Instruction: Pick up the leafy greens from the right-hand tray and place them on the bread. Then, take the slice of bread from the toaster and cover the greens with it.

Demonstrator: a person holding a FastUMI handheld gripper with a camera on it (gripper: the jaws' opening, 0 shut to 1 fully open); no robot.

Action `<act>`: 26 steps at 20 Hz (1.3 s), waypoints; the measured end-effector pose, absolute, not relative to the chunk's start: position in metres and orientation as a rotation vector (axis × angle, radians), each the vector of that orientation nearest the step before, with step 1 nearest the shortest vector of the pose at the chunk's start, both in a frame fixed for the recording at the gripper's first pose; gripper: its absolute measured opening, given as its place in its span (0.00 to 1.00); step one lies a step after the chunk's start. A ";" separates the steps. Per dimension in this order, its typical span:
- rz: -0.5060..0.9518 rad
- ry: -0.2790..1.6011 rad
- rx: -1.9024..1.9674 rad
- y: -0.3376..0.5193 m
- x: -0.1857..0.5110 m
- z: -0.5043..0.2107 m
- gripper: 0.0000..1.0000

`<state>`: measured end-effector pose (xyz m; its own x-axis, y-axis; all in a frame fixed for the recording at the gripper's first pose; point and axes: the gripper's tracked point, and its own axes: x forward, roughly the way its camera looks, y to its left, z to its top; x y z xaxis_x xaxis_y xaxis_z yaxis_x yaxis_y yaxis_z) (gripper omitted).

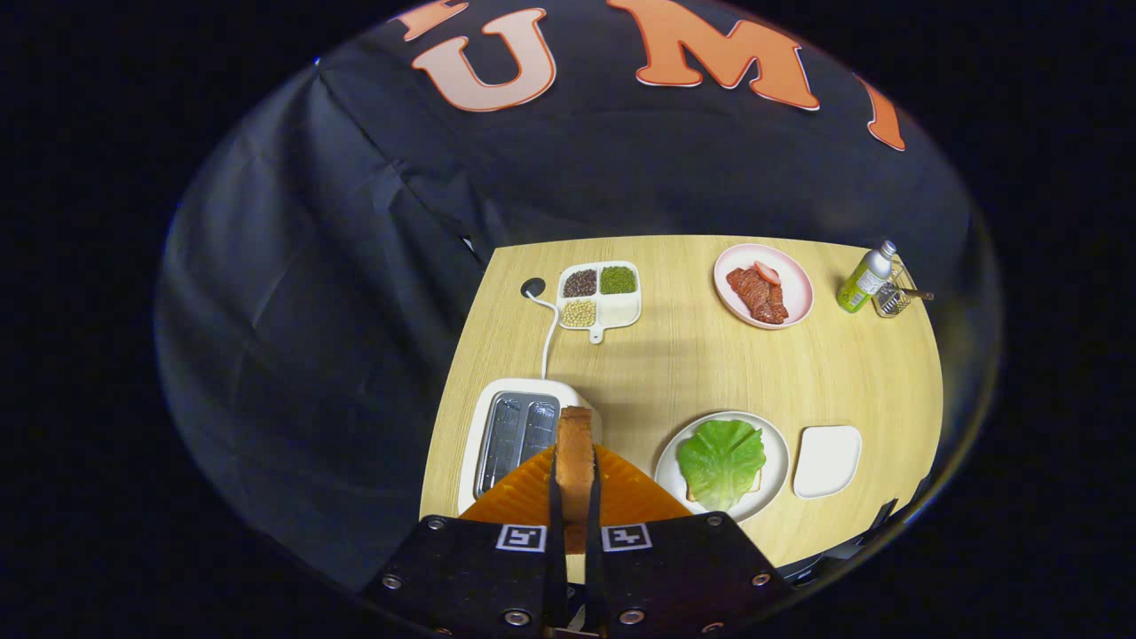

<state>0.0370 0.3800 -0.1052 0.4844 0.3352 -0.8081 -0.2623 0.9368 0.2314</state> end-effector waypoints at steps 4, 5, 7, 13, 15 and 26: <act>0.343 0.998 0.110 0.336 0.040 -0.111 0.08; 0.339 1.004 0.122 0.328 0.042 -0.117 0.08; 0.330 1.013 0.129 0.311 0.046 -0.129 0.08; 0.359 1.081 0.167 0.283 0.053 -0.184 0.08; 0.376 1.100 0.173 0.279 0.056 -0.202 0.08; 0.444 1.200 0.235 0.264 0.064 -0.288 0.08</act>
<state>0.0643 0.2644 -0.2880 0.2900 0.4513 -0.8439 -0.2071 0.8905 0.4050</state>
